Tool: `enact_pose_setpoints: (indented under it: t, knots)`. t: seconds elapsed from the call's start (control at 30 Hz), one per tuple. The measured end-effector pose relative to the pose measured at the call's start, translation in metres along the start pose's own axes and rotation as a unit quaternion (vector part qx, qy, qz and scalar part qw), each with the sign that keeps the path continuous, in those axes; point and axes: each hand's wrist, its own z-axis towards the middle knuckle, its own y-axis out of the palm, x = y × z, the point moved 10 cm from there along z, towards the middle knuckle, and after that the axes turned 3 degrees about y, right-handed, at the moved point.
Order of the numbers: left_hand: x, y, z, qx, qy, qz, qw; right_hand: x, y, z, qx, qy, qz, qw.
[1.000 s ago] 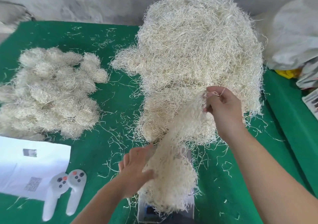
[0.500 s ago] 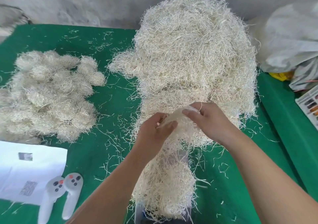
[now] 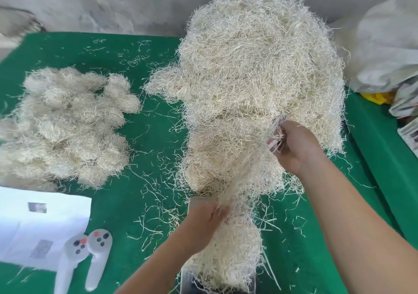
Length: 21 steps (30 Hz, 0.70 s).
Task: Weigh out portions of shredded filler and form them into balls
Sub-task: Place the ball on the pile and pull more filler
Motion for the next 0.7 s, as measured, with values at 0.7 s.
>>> enact_pose_setpoints:
  t: [0.7]
  knots:
    - [-0.067, 0.010, -0.053, -0.120, -0.051, 0.255, 0.958, -0.077, 0.027, -0.014, -0.063, -0.268, -0.174, 0.946]
